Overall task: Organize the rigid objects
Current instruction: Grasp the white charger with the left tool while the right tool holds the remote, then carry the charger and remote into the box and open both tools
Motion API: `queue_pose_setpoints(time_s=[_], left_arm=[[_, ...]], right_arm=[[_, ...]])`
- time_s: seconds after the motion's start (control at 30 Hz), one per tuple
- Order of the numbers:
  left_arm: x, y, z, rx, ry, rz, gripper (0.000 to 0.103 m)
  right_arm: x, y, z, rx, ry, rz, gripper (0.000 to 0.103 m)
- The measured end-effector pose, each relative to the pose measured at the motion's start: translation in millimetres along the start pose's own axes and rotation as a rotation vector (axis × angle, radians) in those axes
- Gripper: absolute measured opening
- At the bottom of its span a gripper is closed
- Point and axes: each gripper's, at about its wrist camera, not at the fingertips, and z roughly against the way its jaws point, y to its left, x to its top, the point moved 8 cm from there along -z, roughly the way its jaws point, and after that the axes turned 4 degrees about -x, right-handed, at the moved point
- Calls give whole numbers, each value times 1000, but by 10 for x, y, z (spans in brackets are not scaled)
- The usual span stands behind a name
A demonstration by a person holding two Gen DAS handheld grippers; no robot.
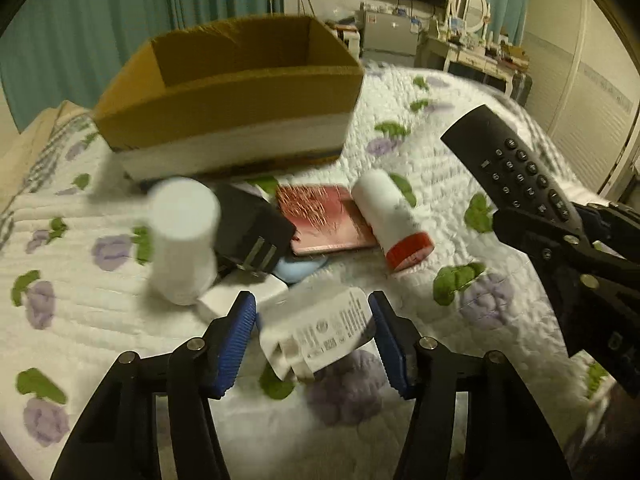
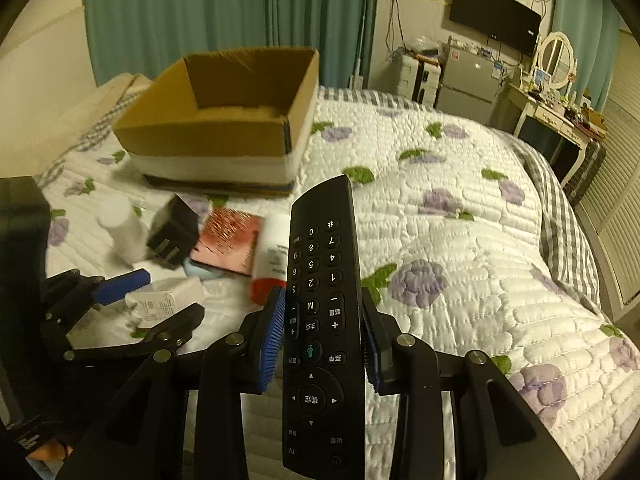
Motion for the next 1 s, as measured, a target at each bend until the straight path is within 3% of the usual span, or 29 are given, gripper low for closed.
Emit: queue_pose_setpoints(time_s=[0.43,0.57,0.83,1.0], left_arm=[[836,245,724,-32,-200,35,54],[1214,446,797,8,-250,38,54],[1991,835,442,84,-278,13,54],[2129,1031,-5,93,-240,31,54]], right_arm=[[799,141,488,23,-151,54,34],[1209,149,486,40,-192,61,34],[1962,256,22,73,-224,69,34],[2111,352,-513,100,-176,62,34]])
